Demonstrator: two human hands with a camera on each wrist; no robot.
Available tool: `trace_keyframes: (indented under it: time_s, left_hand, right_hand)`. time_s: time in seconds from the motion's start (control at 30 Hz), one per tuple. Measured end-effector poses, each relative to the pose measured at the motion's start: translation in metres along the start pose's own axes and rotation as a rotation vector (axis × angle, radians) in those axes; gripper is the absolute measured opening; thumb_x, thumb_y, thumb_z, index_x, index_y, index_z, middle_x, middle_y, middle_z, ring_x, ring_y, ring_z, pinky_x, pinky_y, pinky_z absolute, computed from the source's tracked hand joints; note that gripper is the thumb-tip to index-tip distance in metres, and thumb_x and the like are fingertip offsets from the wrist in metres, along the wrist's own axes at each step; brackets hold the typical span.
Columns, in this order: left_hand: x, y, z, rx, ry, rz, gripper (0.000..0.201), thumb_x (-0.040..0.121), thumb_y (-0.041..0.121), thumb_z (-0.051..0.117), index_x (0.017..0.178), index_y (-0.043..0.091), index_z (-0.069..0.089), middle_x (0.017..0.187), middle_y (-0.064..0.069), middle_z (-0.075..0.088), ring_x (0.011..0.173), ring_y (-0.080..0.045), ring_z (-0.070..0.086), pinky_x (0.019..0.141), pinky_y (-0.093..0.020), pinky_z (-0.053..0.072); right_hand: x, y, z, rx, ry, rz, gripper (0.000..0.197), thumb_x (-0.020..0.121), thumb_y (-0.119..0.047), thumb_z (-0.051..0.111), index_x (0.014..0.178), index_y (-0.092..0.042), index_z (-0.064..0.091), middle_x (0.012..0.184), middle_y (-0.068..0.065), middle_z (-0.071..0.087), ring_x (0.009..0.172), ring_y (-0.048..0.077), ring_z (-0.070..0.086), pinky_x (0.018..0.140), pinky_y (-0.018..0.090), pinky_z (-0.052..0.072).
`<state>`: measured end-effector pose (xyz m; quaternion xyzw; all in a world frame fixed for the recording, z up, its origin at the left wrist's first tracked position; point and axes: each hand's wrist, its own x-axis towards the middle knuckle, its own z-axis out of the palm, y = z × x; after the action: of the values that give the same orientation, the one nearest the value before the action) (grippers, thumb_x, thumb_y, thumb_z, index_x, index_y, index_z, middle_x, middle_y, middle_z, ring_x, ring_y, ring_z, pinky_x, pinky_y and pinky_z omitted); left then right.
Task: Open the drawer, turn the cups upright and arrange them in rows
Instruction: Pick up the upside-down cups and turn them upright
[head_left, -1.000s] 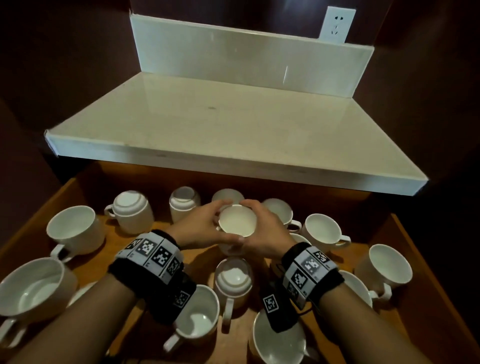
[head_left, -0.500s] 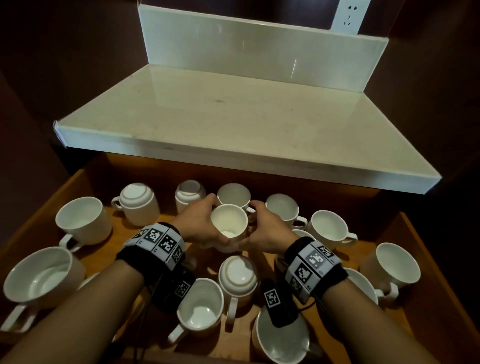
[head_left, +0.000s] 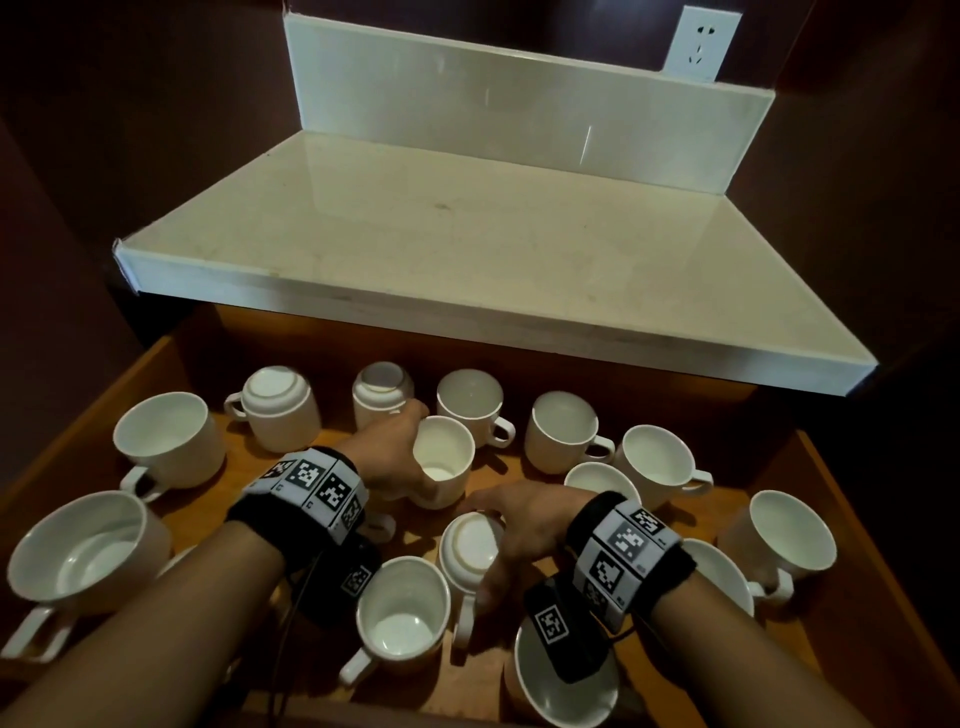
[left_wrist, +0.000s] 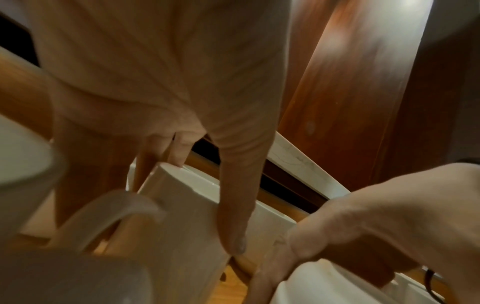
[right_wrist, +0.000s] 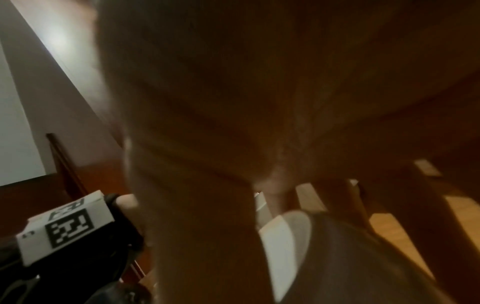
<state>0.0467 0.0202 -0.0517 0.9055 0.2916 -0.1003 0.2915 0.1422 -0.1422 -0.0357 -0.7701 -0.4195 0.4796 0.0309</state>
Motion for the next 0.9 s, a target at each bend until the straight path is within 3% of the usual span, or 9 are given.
trace_keyframes:
  time_s: [0.1, 0.23, 0.4, 0.5, 0.6, 0.67, 0.77, 0.83, 0.9]
  left_hand:
    - [-0.002, 0.001, -0.001, 0.0, 0.012, 0.022, 0.101, 0.067, 0.031, 0.083, 0.146, 0.019, 0.022, 0.14, -0.003, 0.048, 0.123, -0.022, 0.051, 0.091, -0.03, 0.046]
    - [-0.011, 0.005, -0.008, -0.012, 0.108, 0.084, 0.096, 0.07, 0.035, 0.082, 0.147, 0.021, 0.026, 0.145, -0.003, 0.044, 0.126, -0.021, 0.049, 0.096, -0.032, 0.045]
    - [-0.024, 0.018, -0.02, -0.523, 0.211, 0.187, 0.06, 0.078, 0.032, 0.076, 0.131, 0.028, 0.05, 0.122, 0.002, 0.058, 0.114, -0.013, 0.057, 0.086, -0.025, 0.047]
    - [-0.029, 0.027, -0.022, -0.72, 0.078, 0.183, 0.053, 0.082, 0.039, 0.068, 0.131, 0.03, 0.051, 0.121, 0.001, 0.061, 0.115, -0.016, 0.059, 0.086, -0.035, 0.056]
    - [-0.034, 0.035, -0.016, -0.727, -0.083, 0.157, 0.055, 0.08, 0.045, 0.064, 0.131, 0.03, 0.05, 0.123, 0.003, 0.058, 0.113, -0.017, 0.058, 0.084, -0.033, 0.055]
    - [-0.035, 0.036, -0.013, -0.792, -0.169, 0.159, 0.056, 0.072, 0.049, 0.07, 0.123, 0.031, 0.053, 0.119, 0.0, 0.062, 0.107, -0.018, 0.063, 0.085, -0.034, 0.057]
    - [-0.035, 0.034, -0.013, -0.858, -0.191, 0.14, 0.071, 0.065, 0.043, 0.082, 0.126, 0.026, 0.051, 0.118, -0.007, 0.063, 0.104, -0.024, 0.066, 0.08, -0.032, 0.058]
    - [-0.04, 0.037, -0.014, -0.791, -0.171, 0.174, 0.059, 0.068, 0.032, 0.08, 0.12, 0.025, 0.053, 0.112, -0.003, 0.063, 0.1, -0.019, 0.065, 0.072, -0.025, 0.057]
    - [-0.044, 0.042, -0.013, -0.594, -0.132, 0.227, 0.054, 0.071, 0.024, 0.081, 0.117, 0.028, 0.053, 0.109, 0.003, 0.062, 0.097, -0.013, 0.063, 0.068, -0.02, 0.057]
  right_hand:
    - [0.001, 0.002, 0.0, -0.025, 0.042, -0.037, 0.079, 0.067, -0.025, 0.086, 0.136, -0.032, 0.048, 0.116, -0.007, 0.058, 0.108, 0.016, 0.056, 0.089, 0.03, 0.048]
    - [-0.01, 0.012, -0.01, -0.035, 0.185, -0.086, 0.078, 0.062, -0.028, 0.089, 0.131, -0.031, 0.05, 0.115, -0.008, 0.054, 0.106, 0.014, 0.055, 0.083, 0.026, 0.049]
    - [-0.025, 0.032, -0.027, 0.303, 0.338, -0.215, 0.065, 0.065, -0.02, 0.087, 0.12, -0.029, 0.053, 0.113, -0.006, 0.061, 0.104, 0.014, 0.061, 0.085, 0.031, 0.056]
    - [-0.031, 0.034, -0.03, 0.47, 0.385, -0.293, 0.066, 0.067, -0.01, 0.083, 0.122, -0.026, 0.05, 0.113, -0.002, 0.059, 0.104, 0.017, 0.061, 0.081, 0.028, 0.055]
    - [-0.034, 0.032, -0.029, 0.584, 0.417, -0.389, 0.074, 0.059, -0.012, 0.081, 0.124, -0.023, 0.047, 0.117, 0.003, 0.056, 0.107, 0.023, 0.06, 0.08, 0.032, 0.057]
    - [-0.035, 0.029, -0.028, 0.607, 0.439, -0.442, 0.077, 0.057, -0.014, 0.079, 0.125, -0.022, 0.046, 0.118, 0.002, 0.052, 0.109, 0.023, 0.058, 0.077, 0.031, 0.057]
    - [-0.039, 0.029, -0.025, 0.612, 0.416, -0.483, 0.081, 0.055, -0.015, 0.082, 0.126, -0.022, 0.043, 0.122, 0.003, 0.05, 0.111, 0.022, 0.057, 0.074, 0.027, 0.055]
    - [-0.042, 0.032, -0.023, 0.606, 0.369, -0.471, 0.081, 0.06, -0.008, 0.084, 0.127, -0.021, 0.041, 0.123, 0.003, 0.053, 0.113, 0.022, 0.058, 0.08, 0.03, 0.055]
    - [-0.043, 0.035, -0.022, 0.544, 0.328, -0.441, 0.079, 0.064, -0.01, 0.087, 0.128, -0.023, 0.043, 0.128, -0.002, 0.056, 0.12, 0.016, 0.056, 0.095, 0.034, 0.051]
